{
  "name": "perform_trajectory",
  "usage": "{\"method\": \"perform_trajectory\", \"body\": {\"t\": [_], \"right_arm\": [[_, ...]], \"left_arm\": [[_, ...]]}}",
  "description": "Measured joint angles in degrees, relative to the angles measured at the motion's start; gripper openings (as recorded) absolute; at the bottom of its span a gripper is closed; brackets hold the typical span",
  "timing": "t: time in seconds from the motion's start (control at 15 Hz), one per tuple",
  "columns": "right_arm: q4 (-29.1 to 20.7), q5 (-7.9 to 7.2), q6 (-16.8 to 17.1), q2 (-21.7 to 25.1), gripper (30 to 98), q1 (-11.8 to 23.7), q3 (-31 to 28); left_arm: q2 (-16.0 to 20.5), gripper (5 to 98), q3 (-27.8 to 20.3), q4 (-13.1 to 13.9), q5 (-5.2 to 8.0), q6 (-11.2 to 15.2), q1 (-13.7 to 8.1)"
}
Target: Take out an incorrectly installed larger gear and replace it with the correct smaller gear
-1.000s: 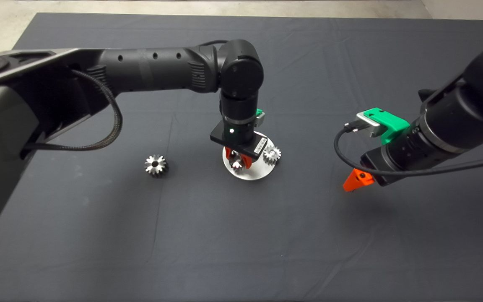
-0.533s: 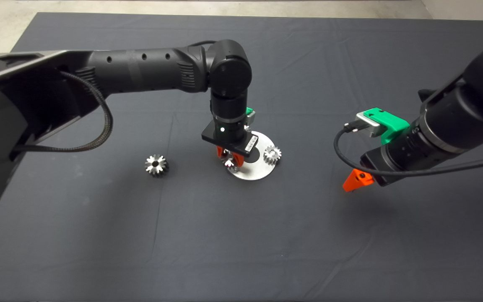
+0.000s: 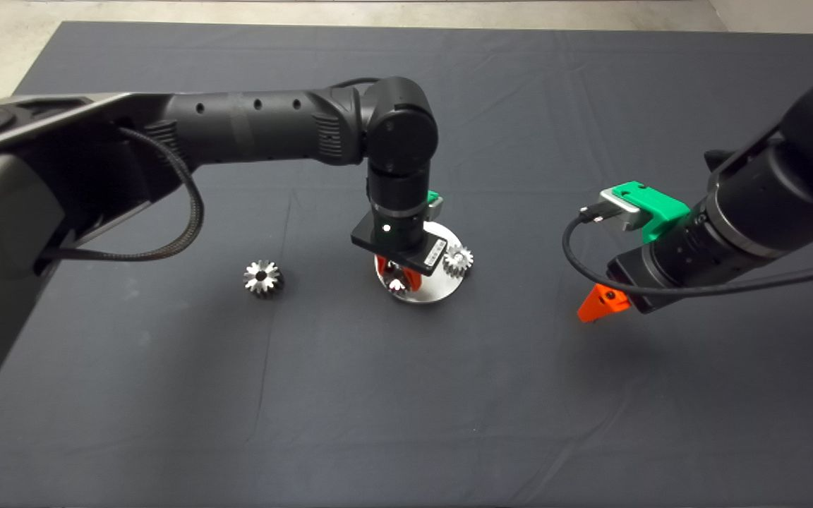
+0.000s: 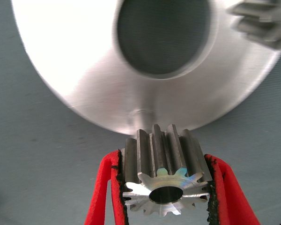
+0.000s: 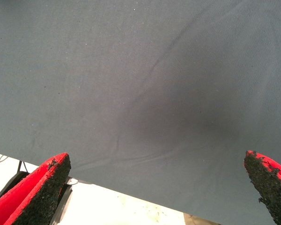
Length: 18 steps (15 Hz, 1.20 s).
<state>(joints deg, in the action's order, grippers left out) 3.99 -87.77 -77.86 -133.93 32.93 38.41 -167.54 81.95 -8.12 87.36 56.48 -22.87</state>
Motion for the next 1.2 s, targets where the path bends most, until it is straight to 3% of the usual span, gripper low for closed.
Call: {"method": "perform_trajectory", "body": {"t": [0.6, 1.2], "right_arm": [[0.0, -0.01, 0.0, 0.6, 97.7, 0.09, -0.46], [0.0, -0.01, 0.0, 0.6, 97.7, 0.09, -0.66]], "left_arm": [[-0.57, 24.2, 0.85, 0.18, 0.01, -0.09, 0.18], [0.26, 24.2, 3.08, 1.01, -0.54, -1.99, -0.13]]}}
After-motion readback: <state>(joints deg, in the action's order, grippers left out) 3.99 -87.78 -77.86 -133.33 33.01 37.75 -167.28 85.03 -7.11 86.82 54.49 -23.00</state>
